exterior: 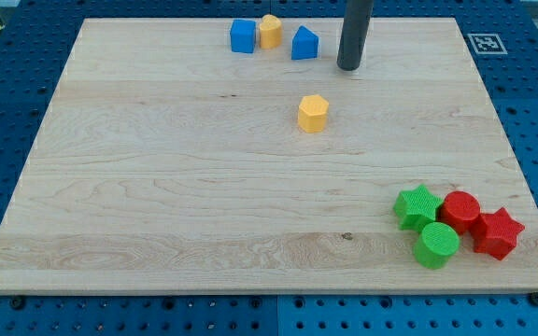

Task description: Slide the blue triangle closer to the yellow heart

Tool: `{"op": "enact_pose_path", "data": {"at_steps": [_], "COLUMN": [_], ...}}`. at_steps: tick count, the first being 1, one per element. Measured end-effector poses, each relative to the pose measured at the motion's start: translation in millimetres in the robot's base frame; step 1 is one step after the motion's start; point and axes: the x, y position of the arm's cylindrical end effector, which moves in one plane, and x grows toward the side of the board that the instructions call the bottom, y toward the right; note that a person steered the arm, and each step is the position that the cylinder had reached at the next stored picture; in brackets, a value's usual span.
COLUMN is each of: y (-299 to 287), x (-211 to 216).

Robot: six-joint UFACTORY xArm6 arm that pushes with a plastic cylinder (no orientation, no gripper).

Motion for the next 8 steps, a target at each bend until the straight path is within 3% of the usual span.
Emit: {"op": "enact_pose_path", "data": {"at_steps": [5, 6, 8], "y": [-64, -64, -70], "x": [-24, -18, 43]}}
